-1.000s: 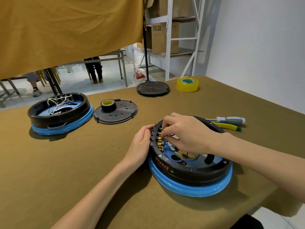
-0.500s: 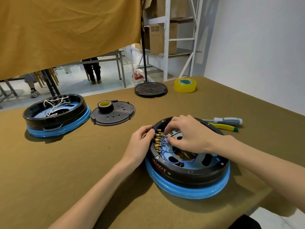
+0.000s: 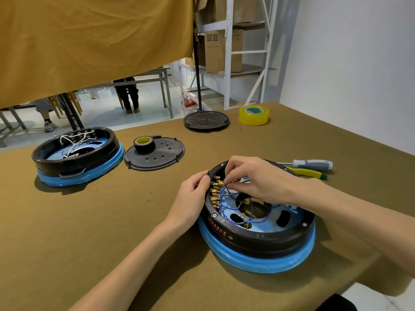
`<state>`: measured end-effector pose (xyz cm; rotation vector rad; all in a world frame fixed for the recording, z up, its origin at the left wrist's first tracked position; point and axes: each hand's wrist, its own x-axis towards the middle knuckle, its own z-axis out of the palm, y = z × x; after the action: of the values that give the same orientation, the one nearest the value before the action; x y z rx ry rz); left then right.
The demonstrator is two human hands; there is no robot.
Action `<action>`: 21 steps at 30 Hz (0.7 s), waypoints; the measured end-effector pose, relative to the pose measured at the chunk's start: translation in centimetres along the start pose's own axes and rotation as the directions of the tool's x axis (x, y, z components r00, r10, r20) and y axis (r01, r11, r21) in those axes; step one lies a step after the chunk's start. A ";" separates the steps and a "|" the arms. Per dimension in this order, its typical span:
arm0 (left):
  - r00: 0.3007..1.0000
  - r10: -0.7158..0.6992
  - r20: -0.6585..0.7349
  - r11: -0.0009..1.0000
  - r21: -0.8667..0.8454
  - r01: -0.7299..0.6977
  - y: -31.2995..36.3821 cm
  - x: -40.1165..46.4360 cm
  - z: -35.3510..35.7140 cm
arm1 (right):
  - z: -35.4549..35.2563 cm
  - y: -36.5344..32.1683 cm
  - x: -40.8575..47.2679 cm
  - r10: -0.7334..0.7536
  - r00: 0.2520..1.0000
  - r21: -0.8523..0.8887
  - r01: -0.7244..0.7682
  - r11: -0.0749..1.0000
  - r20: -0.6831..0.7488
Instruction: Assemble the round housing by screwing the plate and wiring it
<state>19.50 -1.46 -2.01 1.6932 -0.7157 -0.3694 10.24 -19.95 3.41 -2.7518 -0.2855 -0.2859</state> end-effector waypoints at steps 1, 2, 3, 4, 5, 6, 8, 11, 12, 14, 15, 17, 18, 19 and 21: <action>1.000 0.007 0.013 1.000 0.001 -0.007 0.1 0.1 0.0 | -0.2 0.0 0.1 -0.014 1.000 -0.011 0.014 1.000 0.017; 0.999 0.015 0.030 1.000 0.006 -0.015 0.3 0.1 -0.1 | -0.3 0.0 0.2 -0.026 0.999 -0.022 0.027 0.999 0.034; 0.999 0.018 0.046 1.000 0.004 -0.018 0.4 0.1 -0.1 | -0.4 0.0 0.2 -0.037 0.998 -0.033 0.039 0.999 0.050; 0.998 0.016 0.058 1.000 -0.008 -0.016 0.6 0.1 -0.1 | -0.5 0.0 0.3 -0.048 0.997 -0.042 0.050 0.998 0.061; 0.998 0.018 0.068 1.000 -0.018 -0.017 0.6 0.0 -0.2 | -0.6 0.0 0.4 -0.057 0.996 -0.049 0.061 0.997 0.068; 0.997 0.025 0.075 0.999 -0.027 -0.023 0.7 -0.1 -0.2 | -0.7 0.0 0.4 -0.066 0.995 -0.053 0.069 0.996 0.072; 0.996 0.038 0.079 0.999 -0.035 -0.036 0.8 -0.1 -0.2 | -0.7 0.1 0.5 -0.080 0.994 -0.054 0.085 0.995 0.078; 0.996 0.036 0.078 0.999 -0.015 -0.035 0.9 -0.1 -0.1 | -0.6 0.1 0.7 -0.090 0.993 -0.064 0.095 0.993 0.080; 0.997 0.029 0.077 1.000 0.003 -0.029 1.0 -0.1 -0.1 | -0.6 0.1 0.7 -0.092 0.993 -0.065 0.097 0.993 0.078; 0.998 0.002 0.065 0.998 0.059 -0.006 0.7 0.0 -0.1 | -0.6 0.1 0.8 -0.094 0.993 -0.061 0.099 0.993 0.076; 0.999 -0.015 0.051 0.997 0.077 0.011 0.7 0.0 -0.1 | -0.6 0.1 0.8 -0.096 0.992 -0.061 0.101 0.993 0.076; 0.998 -0.035 0.052 0.995 0.099 0.030 0.4 0.1 -0.2 | -0.7 0.0 0.8 -0.098 0.992 -0.066 0.103 0.992 0.083; 0.998 -0.037 0.056 0.991 0.131 0.030 0.4 0.1 -0.3 | -0.8 0.0 0.9 -0.098 0.991 -0.075 0.105 0.992 0.091; 0.997 -0.042 0.063 0.985 0.170 0.031 0.5 0.1 -0.3 | -0.9 -0.2 1.1 -0.098 0.990 -0.088 0.108 0.990 0.104; 0.997 -0.038 0.071 0.980 0.198 0.023 0.4 0.2 -0.4 | -1.1 -0.5 1.5 -0.103 0.985 -0.120 0.120 0.985 0.138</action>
<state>19.78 -1.35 -1.54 1.8871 -0.8031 -0.3958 11.40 -19.64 4.89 -2.8919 -0.4727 -0.1565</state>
